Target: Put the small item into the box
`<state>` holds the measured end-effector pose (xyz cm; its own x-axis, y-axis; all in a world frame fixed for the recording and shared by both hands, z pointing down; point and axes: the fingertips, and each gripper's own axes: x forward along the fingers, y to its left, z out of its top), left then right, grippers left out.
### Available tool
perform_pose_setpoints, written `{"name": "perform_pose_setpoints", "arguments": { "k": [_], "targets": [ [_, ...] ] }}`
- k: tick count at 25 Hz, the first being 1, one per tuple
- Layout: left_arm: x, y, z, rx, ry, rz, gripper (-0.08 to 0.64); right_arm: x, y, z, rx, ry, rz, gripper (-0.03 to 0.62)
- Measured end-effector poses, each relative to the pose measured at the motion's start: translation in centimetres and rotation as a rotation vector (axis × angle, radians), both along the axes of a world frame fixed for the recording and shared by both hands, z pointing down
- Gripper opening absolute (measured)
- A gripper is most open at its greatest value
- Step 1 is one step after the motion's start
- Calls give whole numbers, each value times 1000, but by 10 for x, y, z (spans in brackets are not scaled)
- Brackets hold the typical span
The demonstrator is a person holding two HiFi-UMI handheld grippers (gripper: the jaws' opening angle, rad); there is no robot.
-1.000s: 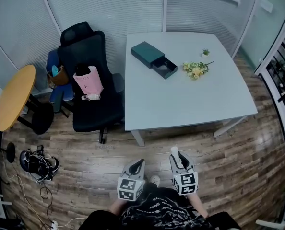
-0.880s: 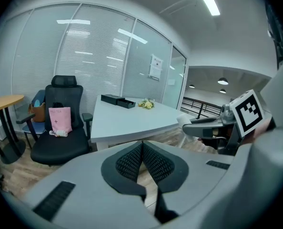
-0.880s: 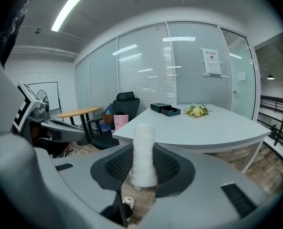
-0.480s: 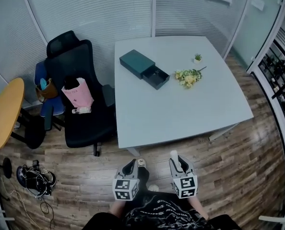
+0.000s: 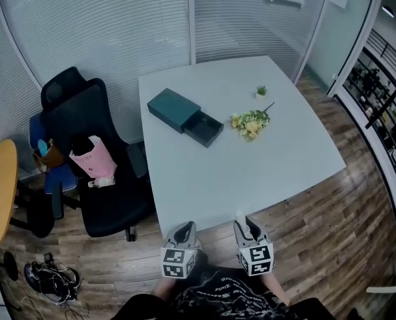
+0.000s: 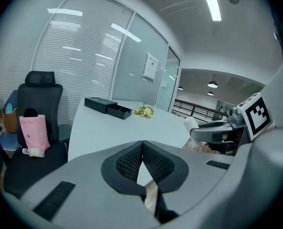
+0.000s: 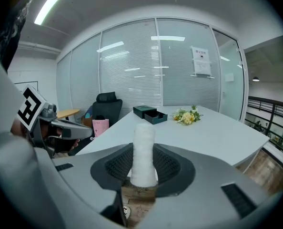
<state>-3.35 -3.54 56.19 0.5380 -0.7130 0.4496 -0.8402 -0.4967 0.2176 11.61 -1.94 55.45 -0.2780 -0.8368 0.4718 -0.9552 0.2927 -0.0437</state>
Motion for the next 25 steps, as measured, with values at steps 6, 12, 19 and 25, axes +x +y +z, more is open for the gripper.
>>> {"name": "perform_pose_setpoints", "arguments": {
  "k": [6,12,19,25],
  "targets": [
    [10,-44,-3,19,-2,101,20,-3,-27,6,-1,-1,60,135],
    [3,-78,-3,24,-8,143,20,-11,-56,8,-5,-10,103,135],
    [-3,-100,5,-6,-10,135,20,-19,-85,11,-28,-4,73,135],
    [9,-102,7,-23,0,111,20,-13,-98,15,-51,-38,34,135]
  ]
}}
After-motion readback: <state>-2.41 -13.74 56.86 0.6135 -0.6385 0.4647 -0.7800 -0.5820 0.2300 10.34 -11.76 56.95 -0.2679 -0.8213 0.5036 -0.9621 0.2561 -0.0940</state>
